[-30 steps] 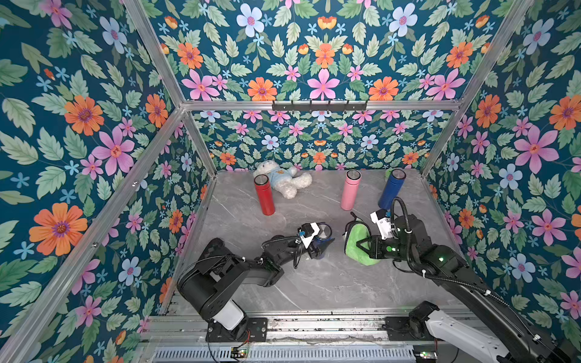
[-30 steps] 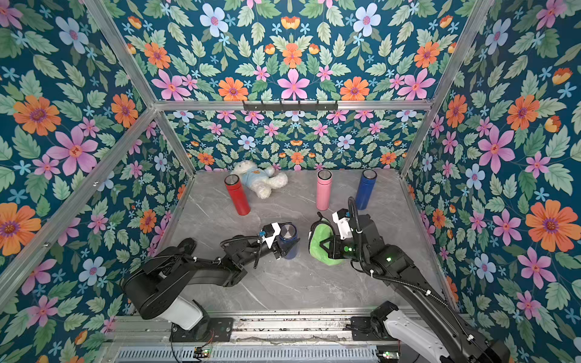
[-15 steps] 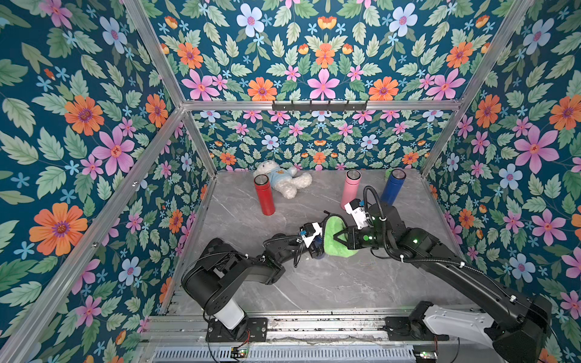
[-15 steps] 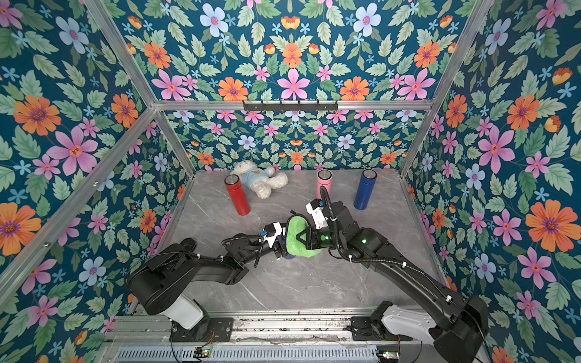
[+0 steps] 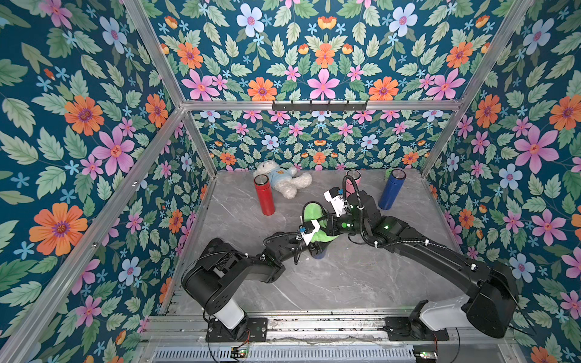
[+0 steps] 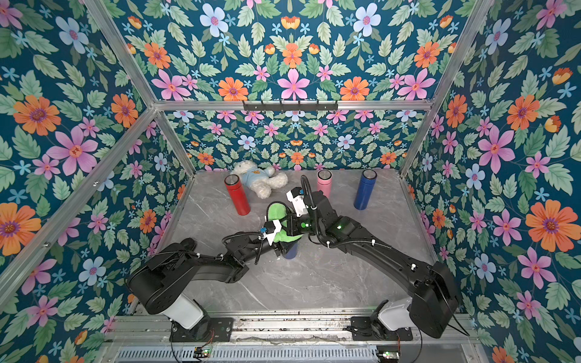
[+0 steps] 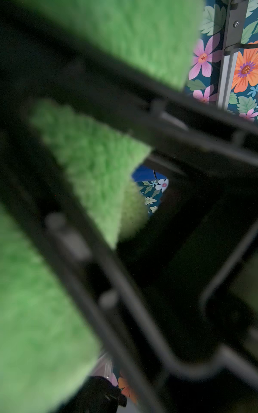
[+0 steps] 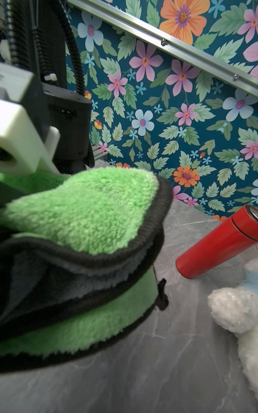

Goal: Wipe the surface of the thermos
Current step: Pick up the thermos from the center of the board, then wipe the dirt from the surface of the thermos.

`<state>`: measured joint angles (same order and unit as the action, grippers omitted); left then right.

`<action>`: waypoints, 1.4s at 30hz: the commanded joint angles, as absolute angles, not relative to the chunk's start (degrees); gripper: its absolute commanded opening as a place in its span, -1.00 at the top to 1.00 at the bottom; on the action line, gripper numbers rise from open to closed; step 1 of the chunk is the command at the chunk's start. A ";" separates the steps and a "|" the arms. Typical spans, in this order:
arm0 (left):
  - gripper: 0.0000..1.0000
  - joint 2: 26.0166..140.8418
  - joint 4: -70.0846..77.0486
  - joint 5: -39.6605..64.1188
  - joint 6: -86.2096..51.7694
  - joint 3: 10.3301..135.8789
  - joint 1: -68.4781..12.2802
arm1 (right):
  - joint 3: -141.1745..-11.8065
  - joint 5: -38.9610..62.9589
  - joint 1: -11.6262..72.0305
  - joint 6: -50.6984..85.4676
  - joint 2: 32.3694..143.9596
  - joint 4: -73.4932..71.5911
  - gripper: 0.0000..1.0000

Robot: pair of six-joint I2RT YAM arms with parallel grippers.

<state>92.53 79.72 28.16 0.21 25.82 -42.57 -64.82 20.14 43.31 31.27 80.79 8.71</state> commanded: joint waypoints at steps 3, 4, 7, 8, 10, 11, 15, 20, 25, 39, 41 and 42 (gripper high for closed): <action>1.00 93.62 85.56 33.30 -4.22 25.49 -41.76 | -59.70 12.58 46.15 30.85 78.93 19.93 1.00; 1.00 93.76 86.00 33.46 -4.60 25.49 -41.46 | -58.32 11.92 46.58 31.44 77.71 20.54 1.00; 1.00 94.12 86.50 33.73 -5.23 25.49 -41.12 | -53.64 9.94 46.98 33.87 72.80 22.88 1.00; 1.00 94.13 86.57 33.83 -5.41 25.58 -41.13 | -52.26 9.25 47.01 34.59 70.87 23.68 1.00; 1.00 94.08 86.53 33.88 -5.42 25.71 -41.11 | -50.67 8.56 46.97 35.47 68.08 25.04 1.00; 1.00 94.11 86.37 34.04 -5.43 25.75 -41.10 | -50.59 8.12 46.94 35.68 67.16 25.82 1.00; 1.00 94.42 86.39 34.78 -5.46 26.45 -41.10 | -52.77 7.48 45.88 34.66 68.37 26.45 1.00; 1.00 94.52 86.52 35.35 -5.90 26.63 -41.13 | -55.96 9.05 43.41 32.89 74.37 21.42 1.00; 1.00 94.95 86.13 35.75 -6.09 26.48 -41.34 | -61.32 9.29 43.26 31.18 79.67 20.33 1.00; 1.00 94.49 84.58 33.84 -5.28 25.97 -41.37 | -60.35 7.23 44.09 31.64 73.98 22.95 1.00; 1.00 94.43 84.14 33.49 -5.04 26.18 -41.34 | -59.97 6.33 44.55 31.69 71.88 23.83 1.00; 1.00 94.50 83.95 33.48 -4.90 26.28 -41.34 | -59.79 6.02 44.73 31.64 70.91 24.03 1.00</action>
<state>94.67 82.65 25.17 -4.01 26.06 -40.77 -60.42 12.78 44.53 31.20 72.27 17.23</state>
